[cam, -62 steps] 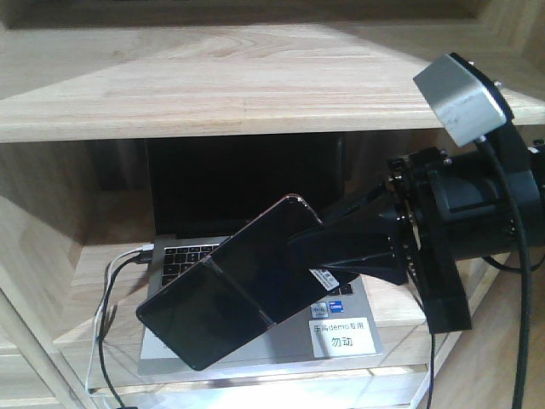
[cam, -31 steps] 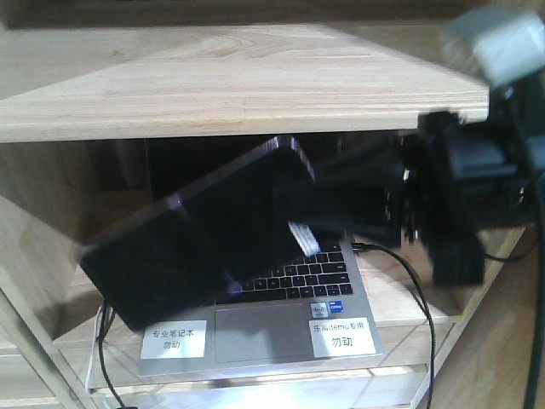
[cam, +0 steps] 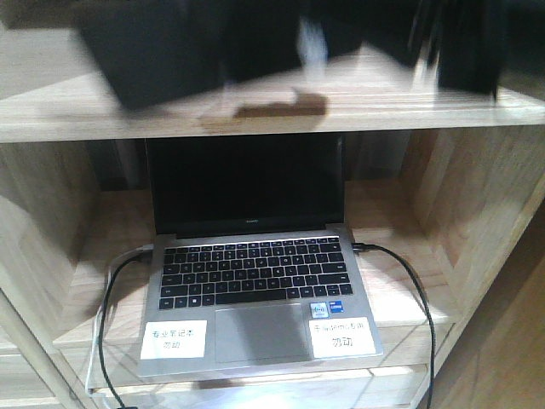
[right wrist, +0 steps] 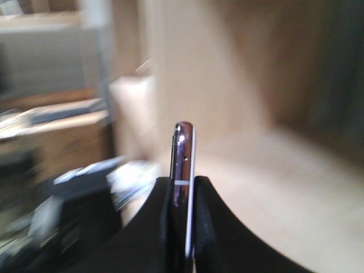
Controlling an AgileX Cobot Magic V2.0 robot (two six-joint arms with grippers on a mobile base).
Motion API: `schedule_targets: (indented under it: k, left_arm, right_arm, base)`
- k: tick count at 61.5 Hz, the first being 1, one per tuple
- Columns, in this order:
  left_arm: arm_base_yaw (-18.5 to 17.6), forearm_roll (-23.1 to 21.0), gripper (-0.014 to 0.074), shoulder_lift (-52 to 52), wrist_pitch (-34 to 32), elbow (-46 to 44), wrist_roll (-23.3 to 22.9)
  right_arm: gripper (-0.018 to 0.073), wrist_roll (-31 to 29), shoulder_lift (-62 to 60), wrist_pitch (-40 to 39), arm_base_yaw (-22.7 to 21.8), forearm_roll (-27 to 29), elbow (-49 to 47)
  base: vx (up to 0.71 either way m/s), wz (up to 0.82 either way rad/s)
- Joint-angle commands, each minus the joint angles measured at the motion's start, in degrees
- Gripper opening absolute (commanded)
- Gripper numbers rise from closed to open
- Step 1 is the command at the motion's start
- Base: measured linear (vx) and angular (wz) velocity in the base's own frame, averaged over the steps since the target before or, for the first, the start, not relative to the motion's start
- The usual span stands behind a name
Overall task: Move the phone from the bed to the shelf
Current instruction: 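Raise the phone with the right gripper above the upper shelf board, then lower the phone flat onto the upper shelf board with the right gripper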
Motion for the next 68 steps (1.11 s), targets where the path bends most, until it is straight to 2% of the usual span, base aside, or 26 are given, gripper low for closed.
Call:
schedule_targets:
  k: [1, 14, 28, 46, 68]
  left_arm:
    - [0.1, -0.6, 0.0001, -0.4, -4.2, 0.1, -0.2]
    - [0.1, -0.6, 0.0001, -0.4, -4.2, 0.1, -0.2]
    - [0.1, -0.6, 0.0001, -0.4, -4.2, 0.1, -0.2]
    - [0.1, -0.6, 0.0001, -0.4, -4.2, 0.1, -0.2]
    - [0.1, -0.6, 0.0001, -0.4, -4.2, 0.1, -0.2]
  right_arm:
    - [-0.0001, 0.1, 1.0, -4.5, -0.1, 4.4, -5.9]
    - [-0.0001, 0.1, 8.5, -5.3, 1.2, 5.5, -15.1]
    - [-0.0001, 0.2, 18.6, -9.8, 8.6, 3.3, -26.4]
    - [-0.0001, 0.6, 30.1, -15.5, 14.7, 2.1, -35.4]
    - [-0.0001, 0.4, 37.3, -19.5, 15.4, 0.6, -37.2]
  base:
    - [0.0, 0.0]
    - [0.0, 0.0]
    - [0.0, 0.0]
    - [0.0, 0.0]
    - [0.0, 0.0]
